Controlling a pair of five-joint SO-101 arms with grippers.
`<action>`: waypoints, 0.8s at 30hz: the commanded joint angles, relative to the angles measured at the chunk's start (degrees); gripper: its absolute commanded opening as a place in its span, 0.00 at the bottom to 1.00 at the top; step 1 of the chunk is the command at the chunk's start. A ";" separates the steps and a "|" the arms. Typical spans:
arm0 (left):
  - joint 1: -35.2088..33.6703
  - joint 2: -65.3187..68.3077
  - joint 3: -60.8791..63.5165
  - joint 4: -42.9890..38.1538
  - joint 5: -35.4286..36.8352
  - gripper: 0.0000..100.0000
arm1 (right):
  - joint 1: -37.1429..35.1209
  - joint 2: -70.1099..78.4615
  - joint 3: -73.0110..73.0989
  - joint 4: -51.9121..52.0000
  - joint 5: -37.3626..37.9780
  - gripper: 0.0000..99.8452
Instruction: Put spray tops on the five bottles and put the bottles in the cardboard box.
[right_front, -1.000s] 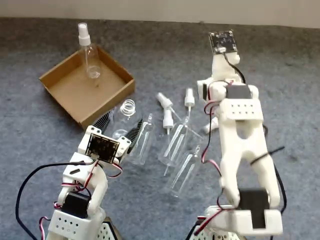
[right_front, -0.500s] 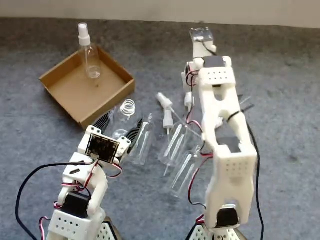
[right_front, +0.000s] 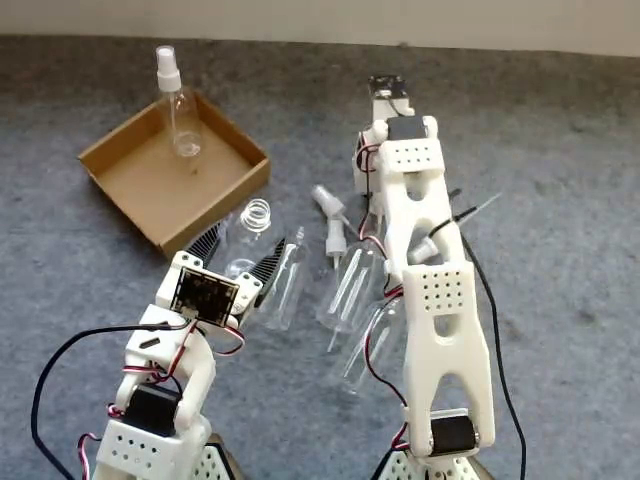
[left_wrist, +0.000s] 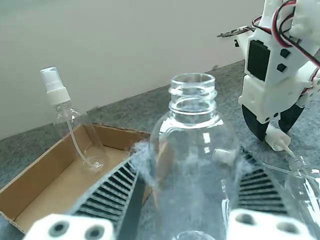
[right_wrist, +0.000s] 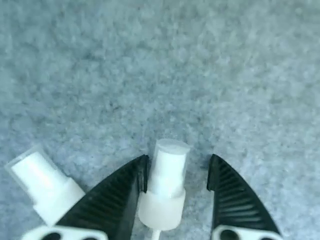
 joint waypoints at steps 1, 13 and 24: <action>0.92 -1.01 1.27 0.09 0.62 0.15 | -0.22 0.57 -7.16 4.18 -0.44 0.18; 0.92 -1.01 1.27 0.09 0.62 0.15 | -0.04 -0.04 -8.84 10.15 -0.53 0.19; 0.92 -1.01 1.27 0.18 0.62 0.15 | -0.22 -5.41 -8.66 14.55 -0.53 0.25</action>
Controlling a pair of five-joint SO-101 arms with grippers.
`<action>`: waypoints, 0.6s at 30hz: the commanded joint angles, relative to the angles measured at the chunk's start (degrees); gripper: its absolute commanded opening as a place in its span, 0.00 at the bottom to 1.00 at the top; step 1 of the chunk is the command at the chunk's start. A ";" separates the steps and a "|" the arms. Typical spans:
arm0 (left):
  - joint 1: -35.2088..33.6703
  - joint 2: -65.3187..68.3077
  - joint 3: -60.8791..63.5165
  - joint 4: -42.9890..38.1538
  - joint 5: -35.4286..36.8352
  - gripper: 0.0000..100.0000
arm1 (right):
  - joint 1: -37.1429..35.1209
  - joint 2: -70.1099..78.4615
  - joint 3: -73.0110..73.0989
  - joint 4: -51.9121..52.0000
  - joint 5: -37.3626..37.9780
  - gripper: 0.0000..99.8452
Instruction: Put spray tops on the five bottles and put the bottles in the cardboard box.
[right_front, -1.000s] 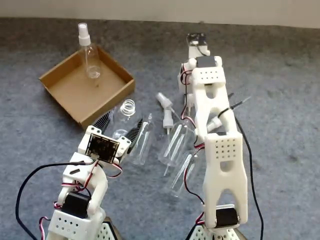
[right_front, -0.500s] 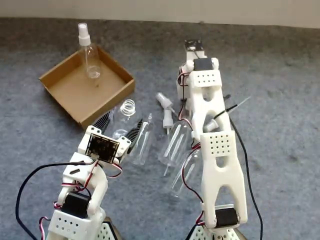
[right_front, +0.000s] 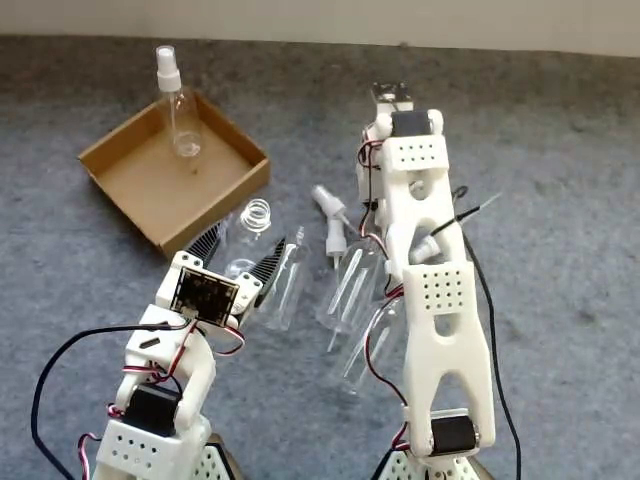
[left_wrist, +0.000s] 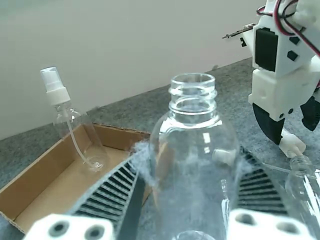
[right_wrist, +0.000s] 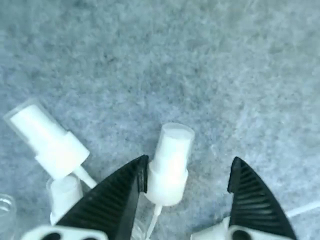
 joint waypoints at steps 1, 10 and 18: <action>0.92 -1.01 1.27 0.18 0.62 0.15 | -0.57 -4.70 -2.68 1.19 -0.26 0.25; 0.92 -1.01 1.27 0.18 0.62 0.15 | -0.57 1.80 -2.95 1.10 -0.53 0.25; 0.92 -1.01 1.27 0.18 0.62 0.15 | -0.48 3.91 -3.03 -0.75 -0.62 0.24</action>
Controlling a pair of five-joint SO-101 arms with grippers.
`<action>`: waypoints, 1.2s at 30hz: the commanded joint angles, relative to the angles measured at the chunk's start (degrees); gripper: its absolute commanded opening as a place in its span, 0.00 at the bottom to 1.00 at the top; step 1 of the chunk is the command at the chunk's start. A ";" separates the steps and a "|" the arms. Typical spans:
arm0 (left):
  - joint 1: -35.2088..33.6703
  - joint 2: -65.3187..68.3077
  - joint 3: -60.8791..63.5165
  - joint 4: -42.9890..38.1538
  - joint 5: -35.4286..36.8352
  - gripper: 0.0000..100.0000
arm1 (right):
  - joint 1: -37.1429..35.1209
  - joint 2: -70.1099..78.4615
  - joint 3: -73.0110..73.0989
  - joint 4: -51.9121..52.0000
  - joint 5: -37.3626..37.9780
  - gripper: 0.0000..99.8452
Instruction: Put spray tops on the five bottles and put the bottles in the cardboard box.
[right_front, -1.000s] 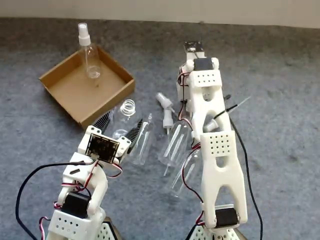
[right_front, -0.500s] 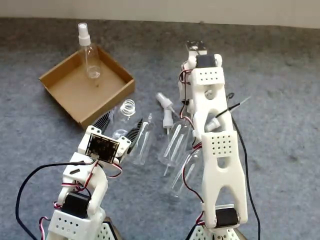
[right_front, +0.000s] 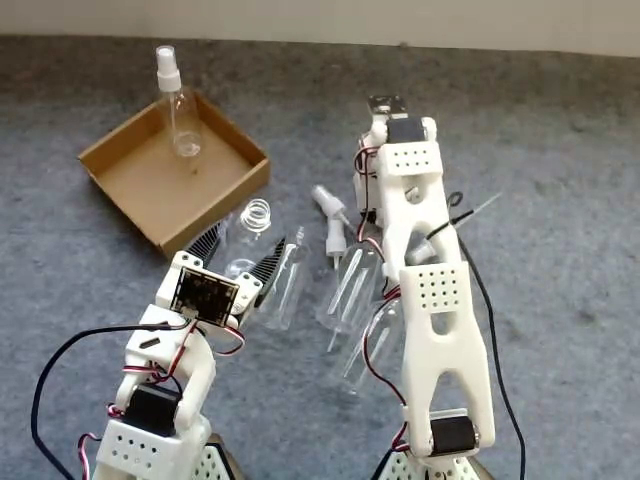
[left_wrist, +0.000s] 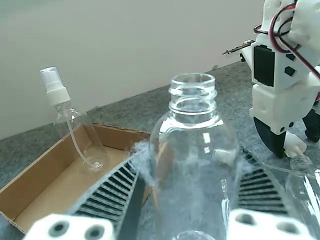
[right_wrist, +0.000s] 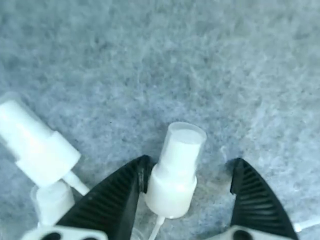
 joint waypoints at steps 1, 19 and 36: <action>0.92 -1.01 1.27 0.18 0.62 0.15 | -0.13 -1.19 -2.24 -0.66 -0.62 0.24; 0.92 -1.01 1.27 0.18 0.62 0.15 | 0.13 -2.07 -14.90 1.63 -0.44 0.08; 1.01 -1.01 1.27 0.18 0.62 0.15 | 7.34 -9.36 -26.86 1.63 -0.26 0.08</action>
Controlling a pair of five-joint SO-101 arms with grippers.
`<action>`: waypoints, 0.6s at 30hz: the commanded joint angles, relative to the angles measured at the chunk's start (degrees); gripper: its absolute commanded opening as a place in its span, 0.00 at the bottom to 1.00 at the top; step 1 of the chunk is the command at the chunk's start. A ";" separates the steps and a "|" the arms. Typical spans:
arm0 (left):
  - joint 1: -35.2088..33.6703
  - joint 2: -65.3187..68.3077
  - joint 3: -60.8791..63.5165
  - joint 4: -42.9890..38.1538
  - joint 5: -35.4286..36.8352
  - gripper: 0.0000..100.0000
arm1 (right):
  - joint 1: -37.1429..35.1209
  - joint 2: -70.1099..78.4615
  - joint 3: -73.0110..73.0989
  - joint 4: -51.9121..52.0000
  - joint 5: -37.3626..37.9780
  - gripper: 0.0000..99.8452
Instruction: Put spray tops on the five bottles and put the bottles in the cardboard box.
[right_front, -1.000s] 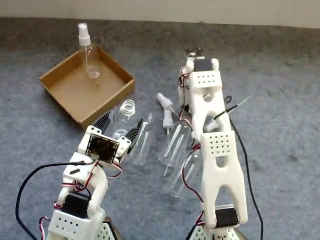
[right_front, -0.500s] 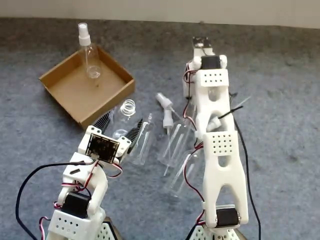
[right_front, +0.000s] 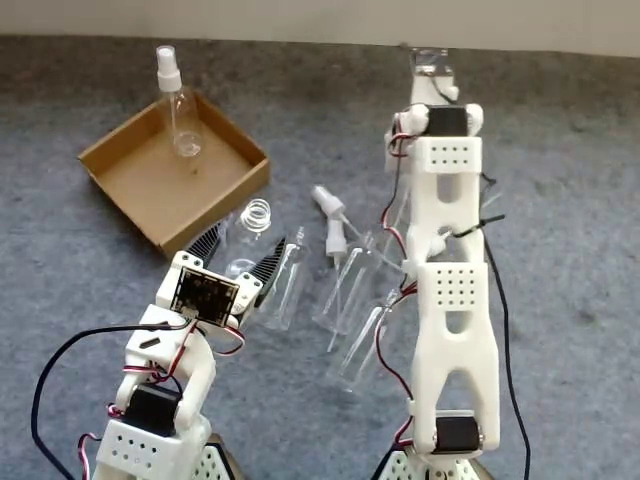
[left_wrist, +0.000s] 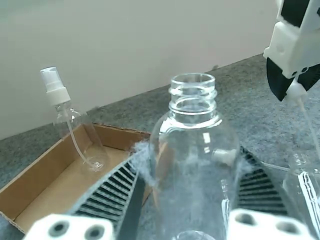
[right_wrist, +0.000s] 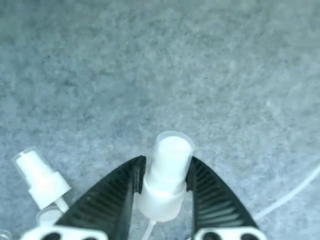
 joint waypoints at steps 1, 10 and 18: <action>1.01 -1.01 1.27 0.18 0.62 0.15 | 2.59 -9.01 -8.04 1.19 -0.26 0.08; 2.77 -1.01 1.27 0.09 0.70 0.15 | 4.35 -22.99 -8.04 1.27 -0.26 0.08; 6.20 -1.01 1.27 0.18 0.62 0.15 | 6.11 -36.44 -7.87 1.36 -0.26 0.08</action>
